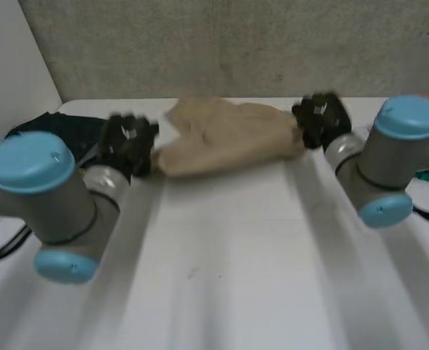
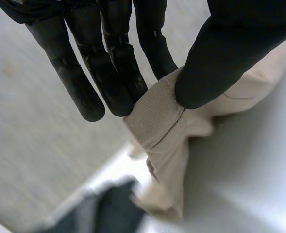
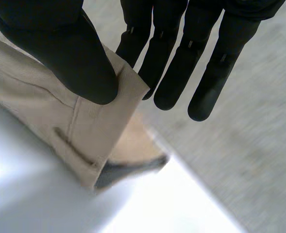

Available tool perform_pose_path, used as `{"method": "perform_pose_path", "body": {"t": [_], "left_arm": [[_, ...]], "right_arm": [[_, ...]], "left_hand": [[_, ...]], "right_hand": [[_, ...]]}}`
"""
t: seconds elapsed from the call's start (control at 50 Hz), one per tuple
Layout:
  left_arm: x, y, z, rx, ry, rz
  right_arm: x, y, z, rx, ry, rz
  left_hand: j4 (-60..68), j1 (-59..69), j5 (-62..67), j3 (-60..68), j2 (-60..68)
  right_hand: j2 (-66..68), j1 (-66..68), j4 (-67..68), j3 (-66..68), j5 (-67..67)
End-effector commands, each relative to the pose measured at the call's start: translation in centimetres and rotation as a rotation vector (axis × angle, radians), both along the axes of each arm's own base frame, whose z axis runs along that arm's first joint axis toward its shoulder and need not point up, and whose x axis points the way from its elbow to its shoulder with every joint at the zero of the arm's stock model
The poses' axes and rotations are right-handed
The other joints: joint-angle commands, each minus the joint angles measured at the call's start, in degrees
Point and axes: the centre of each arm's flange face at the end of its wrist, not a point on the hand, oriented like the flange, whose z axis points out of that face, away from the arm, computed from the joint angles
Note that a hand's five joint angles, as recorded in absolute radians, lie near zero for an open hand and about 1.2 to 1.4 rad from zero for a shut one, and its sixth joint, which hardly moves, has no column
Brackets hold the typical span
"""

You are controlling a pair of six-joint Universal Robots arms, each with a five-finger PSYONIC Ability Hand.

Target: Fold the laundry.

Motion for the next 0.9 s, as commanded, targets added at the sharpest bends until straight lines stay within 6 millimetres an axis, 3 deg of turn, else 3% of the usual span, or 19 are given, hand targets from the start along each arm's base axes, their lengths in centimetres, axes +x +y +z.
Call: {"method": "perform_pose_path", "body": {"t": [0.02, 0.14, 0.26, 0.34, 0.36, 0.4, 0.42, 0.48, 0.54, 0.6, 0.64, 0.66, 0.7, 0.72, 0.82, 0.9], "left_arm": [[0.9, 4.0, -2.7, 0.182, -0.18, -0.008], [2.3, 6.2, -0.6, 0.219, -0.211, 0.016], [3.7, 10.0, 1.4, 0.285, -0.31, -0.023], [4.9, 13.8, 1.2, 0.392, -0.48, -0.096], [5.4, 16.1, 1.0, 0.452, -0.558, -0.152], [5.7, 18.0, 0.9, 0.488, -0.61, -0.205], [5.9, 19.9, 1.0, 0.515, -0.657, -0.255], [5.8, 21.8, 1.3, 0.509, -0.682, -0.315], [5.2, 20.9, 1.4, 0.454, -0.633, -0.301], [4.0, 18.1, 1.2, 0.338, -0.538, -0.244], [3.6, 17.0, 1.0, 0.298, -0.518, -0.225], [3.4, 16.0, 1.1, 0.267, -0.494, -0.203], [2.9, 14.7, 1.9, 0.207, -0.447, -0.182], [2.6, 14.2, 2.3, 0.181, -0.427, -0.176], [0.2, 11.9, 4.2, 0.07, -0.335, -0.232], [-2.0, 8.9, 4.0, 0.033, -0.291, -0.323]], "right_arm": [[-1.2, 2.7, -2.5, 0.151, 0.187, 0.01], [-2.7, 5.8, 0.5, 0.198, 0.267, 0.018], [-4.0, 9.1, 0.9, 0.33, 0.379, 0.043], [-5.3, 12.7, 1.0, 0.435, 0.542, 0.107], [-6.1, 14.8, 1.2, 0.472, 0.623, 0.146], [-6.9, 16.6, 1.5, 0.491, 0.691, 0.181], [-7.5, 17.8, 1.9, 0.491, 0.733, 0.203], [-8.7, 18.3, 2.5, 0.441, 0.756, 0.188], [-9.0, 17.8, 2.0, 0.417, 0.725, 0.157], [-9.0, 17.9, 1.1, 0.419, 0.68, 0.14], [-8.9, 17.9, 0.7, 0.422, 0.654, 0.131], [-8.7, 17.9, 0.2, 0.422, 0.629, 0.125], [-8.7, 17.7, -0.5, 0.433, 0.602, 0.116], [-8.6, 17.7, -0.7, 0.434, 0.599, 0.118], [-8.5, 17.5, -1.1, 0.408, 0.578, 0.107], [-8.4, 17.1, -1.0, 0.381, 0.569, 0.1]], "left_hand": [[11.25, 15.13, 13.62, 11.73, 11.31], [11.25, 15.13, 13.62, 11.73, 11.31], [11.25, 15.13, 13.62, 11.73, 11.31], [11.25, 15.13, 13.62, 11.73, 11.31], [11.25, 15.13, 13.62, 11.73, 11.31], [11.25, 15.13, 13.62, 11.73, 11.31], [11.25, 15.13, 13.62, 11.73, 11.31], [11.25, 15.13, 13.62, 11.73, 11.31], [11.25, 15.13, 13.62, 11.73, 11.31], [11.25, 15.13, 13.62, 11.73, 11.31], [-9.79, -5.91, -7.41, -9.31, -9.72], [-31.91, -28.02, -29.53, -31.43, -31.84], [-51.38, -47.5, -49.0, -50.9, -51.32], [-54.8, -50.92, -52.43, -54.32, -54.74], [-54.0, -50.12, -51.62, -53.52, -53.93], [-49.12, -45.24, -46.75, -48.64, -49.06]], "right_hand": [[12.94, 17.5, 11.41, 11.97, 13.01], [12.94, 17.5, 11.41, 11.97, 13.01], [12.94, 17.5, 11.41, 11.97, 13.01], [12.94, 17.5, 11.41, 11.97, 13.01], [12.94, 17.5, 11.41, 11.97, 13.01], [12.94, 17.5, 11.41, 11.97, 13.01], [12.94, 17.5, 11.41, 11.97, 13.01], [12.94, 17.5, 11.41, 11.97, 13.01], [12.94, 17.5, 11.41, 11.97, 13.01], [12.94, 17.5, 11.41, 11.97, 13.01], [12.94, 17.5, 11.41, 11.97, 13.01], [12.94, 17.5, 11.41, 11.97, 13.01], [12.94, 17.5, 11.41, 11.97, 13.01], [12.94, 17.5, 11.41, 11.97, 13.01], [12.94, 17.5, 11.41, 11.97, 13.01], [12.94, 17.5, 11.41, 11.97, 13.01]]}}
